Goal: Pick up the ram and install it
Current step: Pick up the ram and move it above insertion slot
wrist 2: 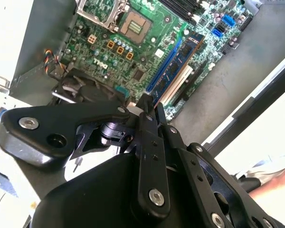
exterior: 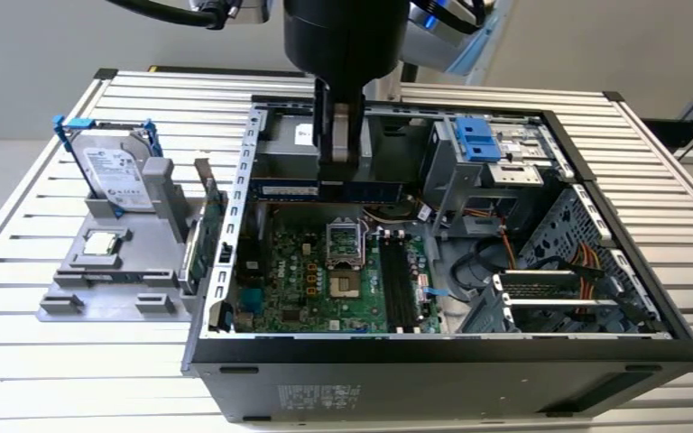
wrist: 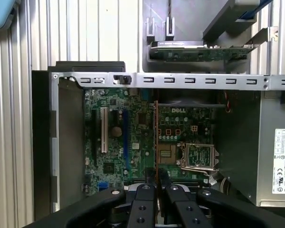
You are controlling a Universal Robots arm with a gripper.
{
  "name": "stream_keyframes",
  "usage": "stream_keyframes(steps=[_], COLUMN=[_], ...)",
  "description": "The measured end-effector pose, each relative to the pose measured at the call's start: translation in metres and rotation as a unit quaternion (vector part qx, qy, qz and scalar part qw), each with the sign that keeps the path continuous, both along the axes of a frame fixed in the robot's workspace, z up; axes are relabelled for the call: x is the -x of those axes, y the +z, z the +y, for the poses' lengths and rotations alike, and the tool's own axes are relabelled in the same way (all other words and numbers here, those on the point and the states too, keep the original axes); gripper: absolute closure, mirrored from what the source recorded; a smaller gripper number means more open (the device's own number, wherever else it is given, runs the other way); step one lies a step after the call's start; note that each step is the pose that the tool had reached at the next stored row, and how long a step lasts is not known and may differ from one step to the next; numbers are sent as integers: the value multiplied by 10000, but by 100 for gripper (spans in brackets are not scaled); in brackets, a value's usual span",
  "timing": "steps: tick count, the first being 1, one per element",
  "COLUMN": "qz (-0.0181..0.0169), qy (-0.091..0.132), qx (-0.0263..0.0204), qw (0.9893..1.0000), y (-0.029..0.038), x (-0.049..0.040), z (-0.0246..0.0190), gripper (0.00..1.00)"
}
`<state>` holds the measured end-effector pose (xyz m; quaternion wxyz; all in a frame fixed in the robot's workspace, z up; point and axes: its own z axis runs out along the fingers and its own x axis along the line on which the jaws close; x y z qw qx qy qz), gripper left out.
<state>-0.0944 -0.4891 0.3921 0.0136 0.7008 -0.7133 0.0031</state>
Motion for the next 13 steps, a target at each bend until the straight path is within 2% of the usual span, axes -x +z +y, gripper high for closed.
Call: stream_keyframes(steps=[13], qz=[1], qy=[-240], qx=[0], qw=[9997], y=[0], x=[-65], z=[0], gripper=[100])
